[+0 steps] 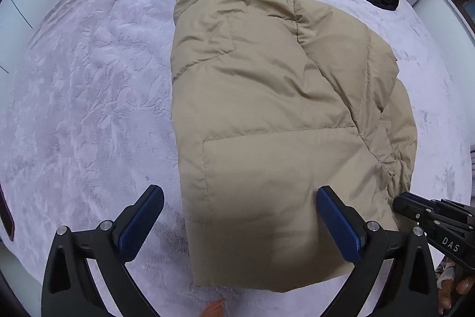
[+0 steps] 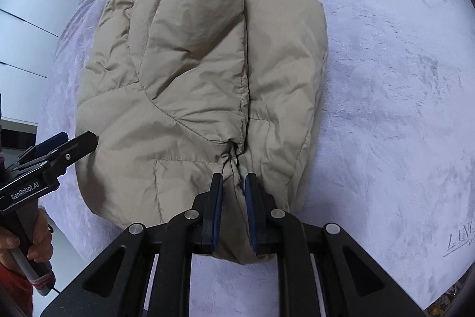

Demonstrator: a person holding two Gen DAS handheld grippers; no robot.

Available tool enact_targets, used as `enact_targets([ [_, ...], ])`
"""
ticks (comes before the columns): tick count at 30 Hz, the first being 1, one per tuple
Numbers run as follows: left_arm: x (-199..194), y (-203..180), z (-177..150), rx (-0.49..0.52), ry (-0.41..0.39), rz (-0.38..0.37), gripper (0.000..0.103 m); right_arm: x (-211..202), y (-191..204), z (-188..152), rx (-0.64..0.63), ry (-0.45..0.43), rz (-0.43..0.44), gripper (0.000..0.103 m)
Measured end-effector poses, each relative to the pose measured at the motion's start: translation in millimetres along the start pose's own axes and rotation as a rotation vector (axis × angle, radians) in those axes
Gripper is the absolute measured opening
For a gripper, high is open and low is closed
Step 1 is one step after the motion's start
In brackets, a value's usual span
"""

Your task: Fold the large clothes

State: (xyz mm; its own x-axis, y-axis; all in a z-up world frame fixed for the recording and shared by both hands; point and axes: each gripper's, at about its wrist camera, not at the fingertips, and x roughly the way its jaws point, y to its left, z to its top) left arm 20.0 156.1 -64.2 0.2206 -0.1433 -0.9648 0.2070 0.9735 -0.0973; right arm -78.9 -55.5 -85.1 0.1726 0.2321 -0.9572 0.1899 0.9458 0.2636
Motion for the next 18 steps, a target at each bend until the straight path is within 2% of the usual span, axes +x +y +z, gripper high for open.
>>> enact_targets([
  [8, -25.3, -8.7, -12.7, -0.016, -0.047, 0.069, 0.103, -23.5, -11.9, -14.4, 0.033, -0.006, 0.029, 0.017],
  [14, -35.3, -19.6, -36.6, -0.054, -0.002, 0.073, 0.103, -36.9, -13.9, -28.2, 0.019, -0.009, 0.059, 0.017],
  [18, -50.5, -33.4, -54.2, -0.055, -0.018, 0.101, 0.103, -49.3, -15.4, -36.5, 0.008, -0.01, 0.068, 0.017],
])
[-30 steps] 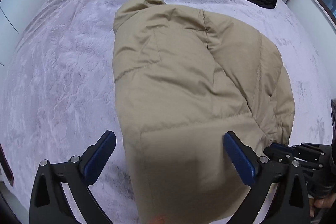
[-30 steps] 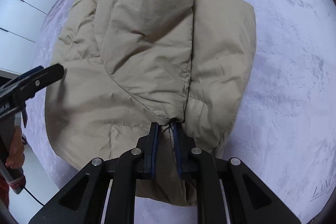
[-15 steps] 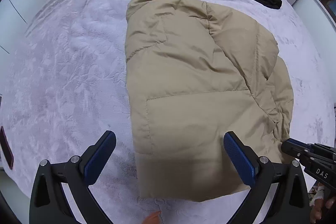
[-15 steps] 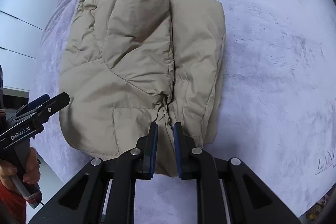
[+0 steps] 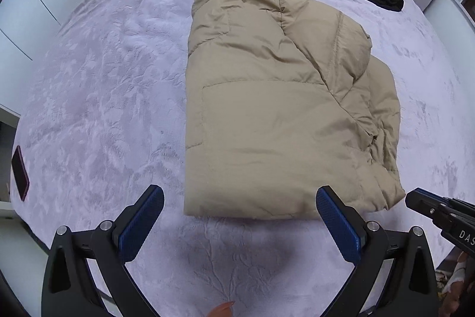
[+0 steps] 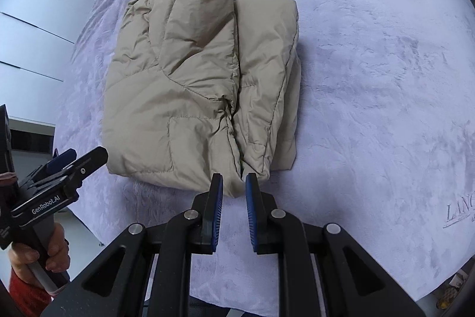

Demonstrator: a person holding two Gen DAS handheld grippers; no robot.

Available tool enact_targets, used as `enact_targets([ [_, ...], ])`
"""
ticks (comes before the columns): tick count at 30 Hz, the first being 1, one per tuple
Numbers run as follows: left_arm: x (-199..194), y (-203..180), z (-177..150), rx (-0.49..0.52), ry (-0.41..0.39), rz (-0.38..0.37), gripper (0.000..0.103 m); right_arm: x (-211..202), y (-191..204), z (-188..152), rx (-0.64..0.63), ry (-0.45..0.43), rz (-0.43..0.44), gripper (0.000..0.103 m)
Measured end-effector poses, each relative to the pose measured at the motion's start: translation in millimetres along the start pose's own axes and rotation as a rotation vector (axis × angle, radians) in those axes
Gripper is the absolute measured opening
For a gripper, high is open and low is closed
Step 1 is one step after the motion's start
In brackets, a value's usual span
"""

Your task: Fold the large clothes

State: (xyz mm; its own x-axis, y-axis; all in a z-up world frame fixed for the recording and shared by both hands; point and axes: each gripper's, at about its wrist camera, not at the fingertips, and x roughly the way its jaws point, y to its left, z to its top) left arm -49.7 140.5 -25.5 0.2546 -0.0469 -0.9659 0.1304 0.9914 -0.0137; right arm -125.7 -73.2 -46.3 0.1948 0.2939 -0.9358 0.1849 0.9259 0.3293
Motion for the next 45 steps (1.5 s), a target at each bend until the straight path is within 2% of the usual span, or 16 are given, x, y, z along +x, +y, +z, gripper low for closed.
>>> enact_targets([
  [9, -37.6, -9.6, -31.9, -0.08, -0.033, 0.034, 0.103, -18.3, 2.5, -15.1, -0.053, -0.017, 0.039, 0.018],
  [12, -46.1, -7.7, -42.6, -0.105, -0.041, 0.042, 0.103, -18.2, 2.6, -21.4, -0.066, -0.013, 0.045, 0.026],
  [14, -48.8, -3.7, -48.4, -0.119, -0.042, 0.03, 0.103, -16.8, 3.3, -25.0, -0.075, -0.01, 0.035, 0.038],
  [20, -35.8, 12.5, -46.3, -0.09, 0.007, 0.002, 0.103, -11.6, 14.4, -23.6, -0.058, -0.037, 0.021, 0.038],
  [25, -27.5, 33.4, -38.5, -0.011, 0.019, 0.036, 0.103, 20.7, 24.1, 3.7, -0.018, -0.11, -0.058, 0.038],
  [28, -18.8, 52.7, -33.3, 0.023, 0.034, 0.035, 0.103, 62.4, 19.6, 12.5, 0.066, -0.024, -0.105, 0.038],
  [32, -3.9, 69.3, -30.0, 0.038, 0.067, 0.031, 0.103, 90.1, 17.4, 5.1, 0.088, 0.022, -0.153, 0.038],
  [34, -2.9, 73.6, -30.0, 0.031, 0.071, 0.016, 0.103, 87.8, 19.3, 3.5, 0.098, 0.028, -0.158, 0.038],
  [39, -5.4, 71.5, -28.7, 0.036, 0.062, -0.015, 0.103, 52.6, 28.6, 2.4, 0.088, 0.002, -0.146, 0.039],
  [41, -8.4, 67.8, -28.1, 0.04, 0.055, -0.019, 0.103, 38.5, 28.9, 0.5, 0.098, -0.009, -0.128, 0.044],
  [45, -17.9, 61.1, -25.2, 0.038, 0.038, -0.029, 0.103, 15.1, 34.2, -7.2, 0.101, -0.035, -0.097, 0.046],
])
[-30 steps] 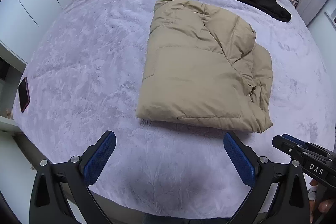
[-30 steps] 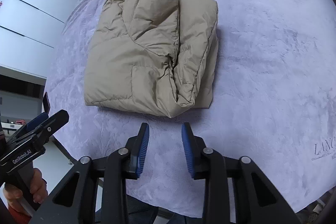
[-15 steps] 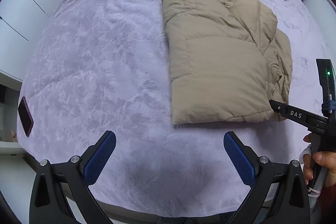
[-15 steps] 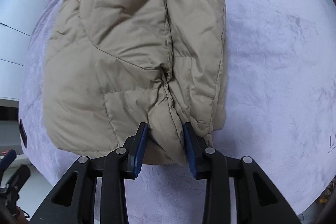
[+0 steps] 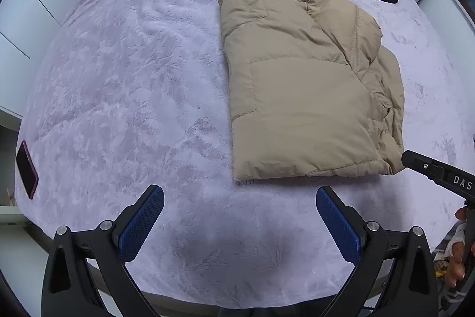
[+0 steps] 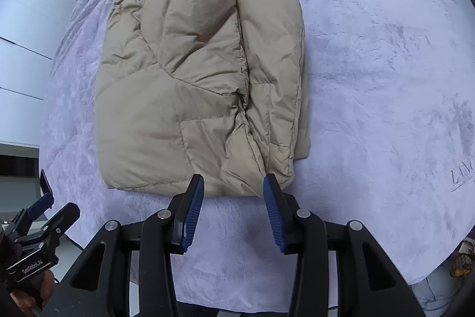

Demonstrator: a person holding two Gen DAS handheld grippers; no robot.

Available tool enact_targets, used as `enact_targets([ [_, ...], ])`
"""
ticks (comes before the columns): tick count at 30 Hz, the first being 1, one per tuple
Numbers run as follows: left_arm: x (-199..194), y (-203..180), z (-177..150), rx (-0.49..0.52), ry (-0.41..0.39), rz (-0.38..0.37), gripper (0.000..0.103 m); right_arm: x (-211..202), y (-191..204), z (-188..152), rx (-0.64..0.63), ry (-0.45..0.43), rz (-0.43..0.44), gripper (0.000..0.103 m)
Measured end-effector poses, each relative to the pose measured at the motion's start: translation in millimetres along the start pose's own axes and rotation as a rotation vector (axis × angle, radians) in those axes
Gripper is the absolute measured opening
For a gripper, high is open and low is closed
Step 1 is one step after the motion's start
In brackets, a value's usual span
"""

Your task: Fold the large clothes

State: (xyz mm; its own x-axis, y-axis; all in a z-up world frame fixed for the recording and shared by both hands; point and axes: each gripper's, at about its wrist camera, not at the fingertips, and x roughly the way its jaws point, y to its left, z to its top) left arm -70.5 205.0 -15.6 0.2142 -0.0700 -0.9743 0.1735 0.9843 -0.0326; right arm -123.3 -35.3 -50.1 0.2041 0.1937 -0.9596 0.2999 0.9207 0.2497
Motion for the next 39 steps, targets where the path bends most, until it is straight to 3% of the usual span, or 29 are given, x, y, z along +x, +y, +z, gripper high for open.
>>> enact_targets([
  [3, -8.7, -3.4, 3.1, 0.005, -0.019, 0.005, 0.103, -18.0, 3.1, -7.1, -0.012, -0.031, 0.009, 0.057],
  [5, -17.0, -6.8, 5.4, 0.008, -0.037, 0.006, 0.103, -31.4, 8.9, -5.6, -0.029, -0.068, 0.01, 0.072],
  [7, -26.1, -9.3, 7.9, 0.009, -0.056, 0.006, 0.103, -46.7, 13.8, -4.5, -0.046, -0.11, 0.011, 0.078],
  [19, -88.1, -23.7, 30.3, 0.013, -0.216, 0.044, 0.103, -104.8, 35.6, 13.0, -0.097, -0.275, -0.042, 0.086],
  [22, -100.2, -24.4, 37.0, 0.007, -0.247, 0.042, 0.103, -118.2, 39.7, 15.0, -0.109, -0.339, -0.055, 0.103],
  [31, -127.4, -21.7, 44.1, -0.027, -0.314, 0.066, 0.103, -140.2, 53.3, 25.6, -0.134, -0.39, -0.064, 0.103],
  [39, -133.1, -14.4, 45.0, -0.06, -0.319, 0.075, 0.103, -144.7, 60.6, 27.9, -0.138, -0.394, -0.055, 0.103],
])
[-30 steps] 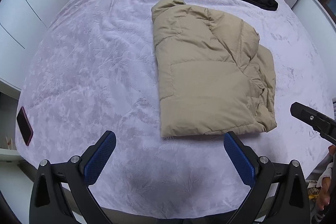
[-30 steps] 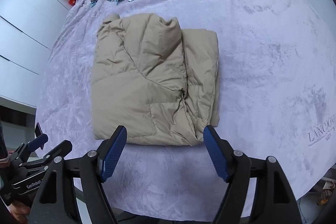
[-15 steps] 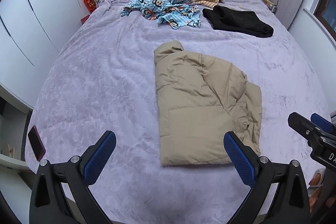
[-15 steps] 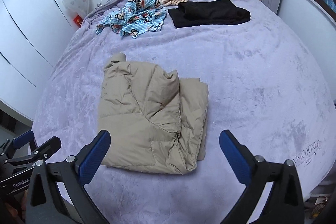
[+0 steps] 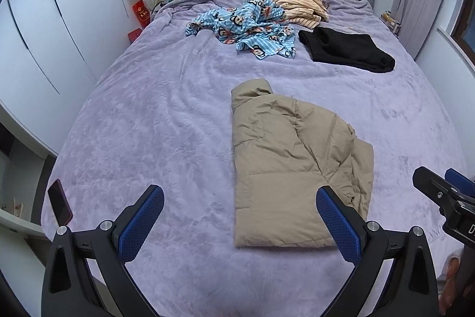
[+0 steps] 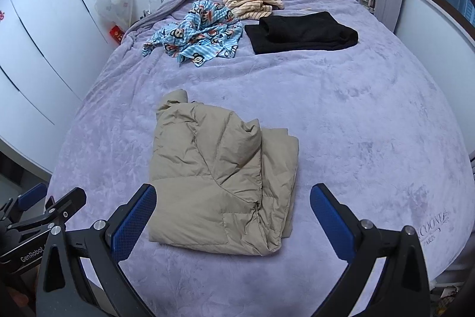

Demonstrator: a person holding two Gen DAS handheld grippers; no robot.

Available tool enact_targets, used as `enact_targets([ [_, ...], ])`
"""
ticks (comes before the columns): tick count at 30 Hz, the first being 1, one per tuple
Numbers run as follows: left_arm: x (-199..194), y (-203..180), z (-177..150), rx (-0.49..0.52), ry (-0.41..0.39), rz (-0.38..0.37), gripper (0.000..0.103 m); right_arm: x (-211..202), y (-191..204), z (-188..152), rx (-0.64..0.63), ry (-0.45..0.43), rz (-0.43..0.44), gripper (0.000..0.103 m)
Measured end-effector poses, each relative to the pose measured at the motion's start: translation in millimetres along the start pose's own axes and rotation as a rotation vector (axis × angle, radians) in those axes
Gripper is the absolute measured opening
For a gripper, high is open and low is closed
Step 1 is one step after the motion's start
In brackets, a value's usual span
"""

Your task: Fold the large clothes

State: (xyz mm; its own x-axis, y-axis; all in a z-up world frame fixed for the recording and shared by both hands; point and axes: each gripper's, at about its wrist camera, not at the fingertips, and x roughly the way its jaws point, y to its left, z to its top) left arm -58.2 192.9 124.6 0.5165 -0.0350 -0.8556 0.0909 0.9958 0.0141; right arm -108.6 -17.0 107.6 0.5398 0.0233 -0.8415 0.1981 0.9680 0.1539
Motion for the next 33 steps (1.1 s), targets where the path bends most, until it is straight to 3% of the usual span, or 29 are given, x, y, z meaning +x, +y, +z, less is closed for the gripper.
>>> enact_targets([
  [33, 6.1, 10.0, -2.7, -0.028, 0.01, -0.001, 0.103, -0.1, 1.9, -3.7, 0.002, 0.016, 0.001, 0.103],
])
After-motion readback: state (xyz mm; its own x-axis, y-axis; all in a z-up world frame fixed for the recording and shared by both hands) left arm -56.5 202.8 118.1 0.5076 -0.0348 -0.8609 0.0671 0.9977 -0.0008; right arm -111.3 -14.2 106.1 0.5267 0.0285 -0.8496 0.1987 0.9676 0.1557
